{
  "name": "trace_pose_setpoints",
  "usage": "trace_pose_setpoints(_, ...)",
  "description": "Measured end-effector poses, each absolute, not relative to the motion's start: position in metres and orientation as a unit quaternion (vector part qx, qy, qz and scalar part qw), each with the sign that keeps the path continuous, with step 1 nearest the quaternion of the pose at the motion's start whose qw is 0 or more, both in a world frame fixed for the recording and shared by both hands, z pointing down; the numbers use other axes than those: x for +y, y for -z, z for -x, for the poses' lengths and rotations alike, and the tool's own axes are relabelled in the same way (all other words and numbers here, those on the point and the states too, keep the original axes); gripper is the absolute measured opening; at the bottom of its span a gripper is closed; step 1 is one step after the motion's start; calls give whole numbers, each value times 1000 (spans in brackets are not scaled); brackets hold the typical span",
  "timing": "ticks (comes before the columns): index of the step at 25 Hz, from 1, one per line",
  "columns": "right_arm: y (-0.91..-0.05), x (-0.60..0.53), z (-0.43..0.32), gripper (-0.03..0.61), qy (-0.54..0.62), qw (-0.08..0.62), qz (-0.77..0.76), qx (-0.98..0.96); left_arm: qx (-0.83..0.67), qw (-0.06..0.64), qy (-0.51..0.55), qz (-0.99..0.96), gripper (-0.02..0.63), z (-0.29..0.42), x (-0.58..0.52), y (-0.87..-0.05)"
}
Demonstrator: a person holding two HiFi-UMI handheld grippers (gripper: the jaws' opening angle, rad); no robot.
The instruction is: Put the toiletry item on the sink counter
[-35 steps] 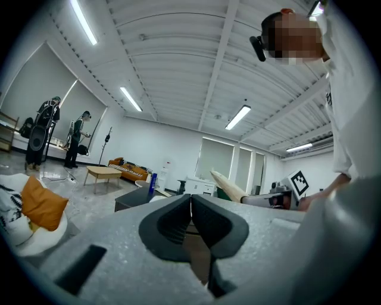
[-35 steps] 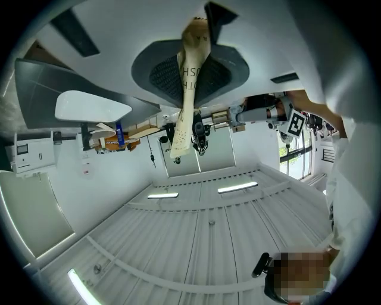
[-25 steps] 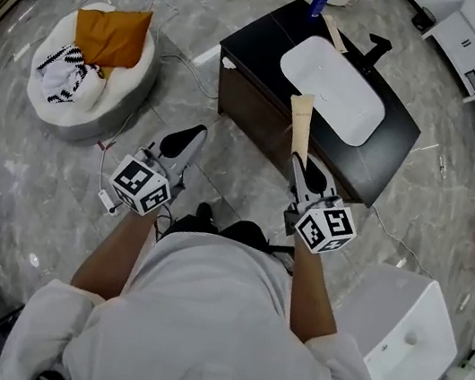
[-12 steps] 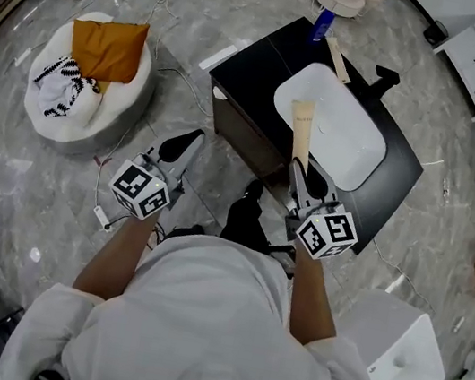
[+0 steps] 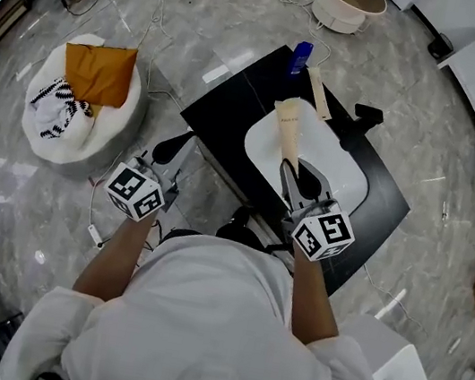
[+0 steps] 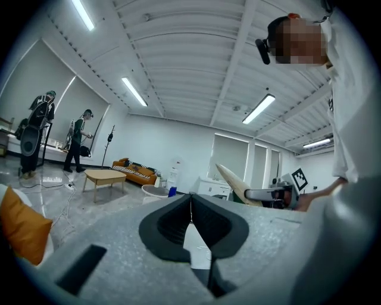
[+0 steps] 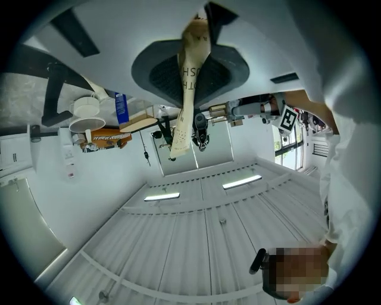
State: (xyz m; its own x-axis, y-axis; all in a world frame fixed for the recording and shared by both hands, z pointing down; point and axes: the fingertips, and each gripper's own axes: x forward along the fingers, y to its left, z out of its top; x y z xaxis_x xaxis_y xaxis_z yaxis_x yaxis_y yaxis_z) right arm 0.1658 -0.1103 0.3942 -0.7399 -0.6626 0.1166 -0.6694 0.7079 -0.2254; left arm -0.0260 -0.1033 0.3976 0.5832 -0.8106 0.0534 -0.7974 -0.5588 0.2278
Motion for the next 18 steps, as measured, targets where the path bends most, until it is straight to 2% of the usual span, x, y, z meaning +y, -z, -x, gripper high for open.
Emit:
trace_pose_setpoints(7,-402,-167,-170,52,-136,14,-324,-936,-477,108,21,-872,17,11,-159,-398)
trace_pose_setpoints(18,-446,-238,-107,52,-184,45,-308,-932,-485,134,6,-864,17,59,-227,-433)
